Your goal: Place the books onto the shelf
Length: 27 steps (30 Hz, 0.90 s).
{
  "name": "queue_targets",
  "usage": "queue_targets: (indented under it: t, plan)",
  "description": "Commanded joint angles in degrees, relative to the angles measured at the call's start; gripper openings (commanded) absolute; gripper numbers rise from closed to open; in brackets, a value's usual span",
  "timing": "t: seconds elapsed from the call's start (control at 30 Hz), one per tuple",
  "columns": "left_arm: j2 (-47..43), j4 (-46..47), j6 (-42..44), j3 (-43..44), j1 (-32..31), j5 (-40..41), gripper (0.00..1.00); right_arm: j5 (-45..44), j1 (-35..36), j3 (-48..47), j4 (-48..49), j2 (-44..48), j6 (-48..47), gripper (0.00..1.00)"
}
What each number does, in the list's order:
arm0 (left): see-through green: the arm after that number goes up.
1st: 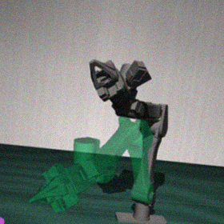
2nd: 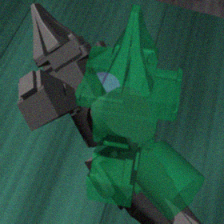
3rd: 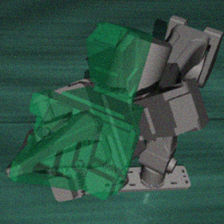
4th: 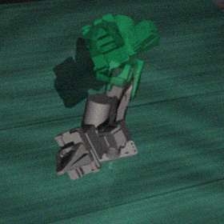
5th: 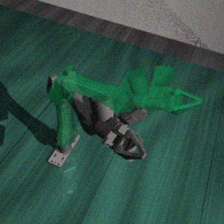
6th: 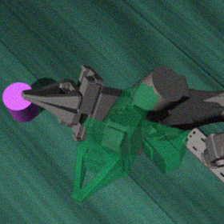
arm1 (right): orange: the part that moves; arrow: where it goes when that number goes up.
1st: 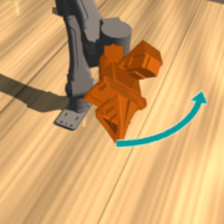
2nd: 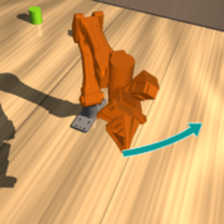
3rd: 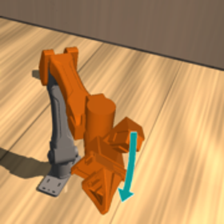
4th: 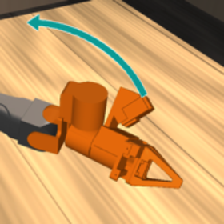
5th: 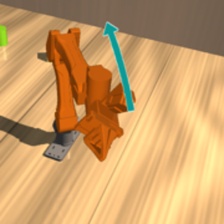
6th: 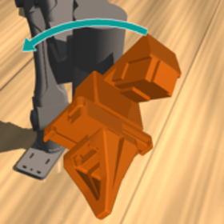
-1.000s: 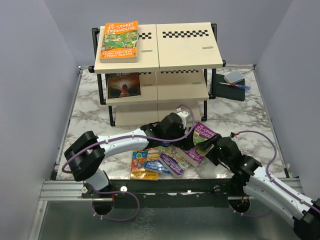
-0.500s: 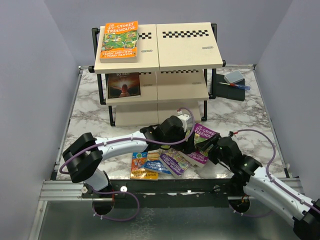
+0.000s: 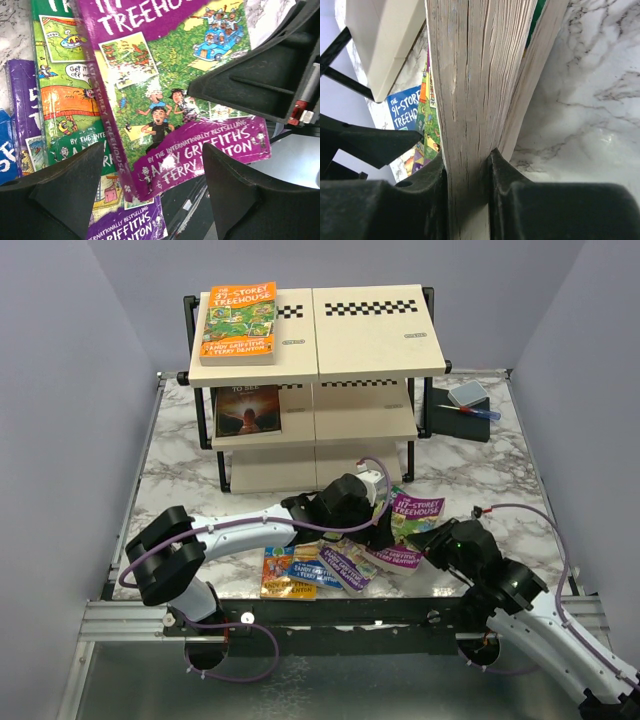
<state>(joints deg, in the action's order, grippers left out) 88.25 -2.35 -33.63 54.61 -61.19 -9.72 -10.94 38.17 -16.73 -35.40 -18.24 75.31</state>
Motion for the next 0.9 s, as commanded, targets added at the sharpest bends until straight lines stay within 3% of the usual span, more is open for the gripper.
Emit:
queue_targets:
  t: [0.0,0.13,0.33,0.53,0.87]
  plan:
    - [-1.87,1.34,0.52,-0.6,-0.31,-0.36,0.8,-2.83,0.24,-5.41,-6.94,1.57,-1.63,0.0]
    - [-3.34,0.68,0.84,-0.21,-0.34,0.17,0.82,-3.91,0.23,-9.7,-10.52,1.39,-4.05,0.0]
    - [-7.57,0.33,0.49,0.22,-0.25,-0.93,0.93,-2.67,0.23,-15.74,-11.87,1.3,-10.21,0.0]
    - [-12.22,0.39,-1.17,-0.29,-0.07,-2.91,0.99,2.06,0.24,-20.48,-8.55,1.85,-16.97,0.0]
    - [-20.03,7.24,-8.1,-4.42,1.8,-9.32,0.99,15.41,0.19,-26.9,4.35,-0.64,-25.48,0.0]
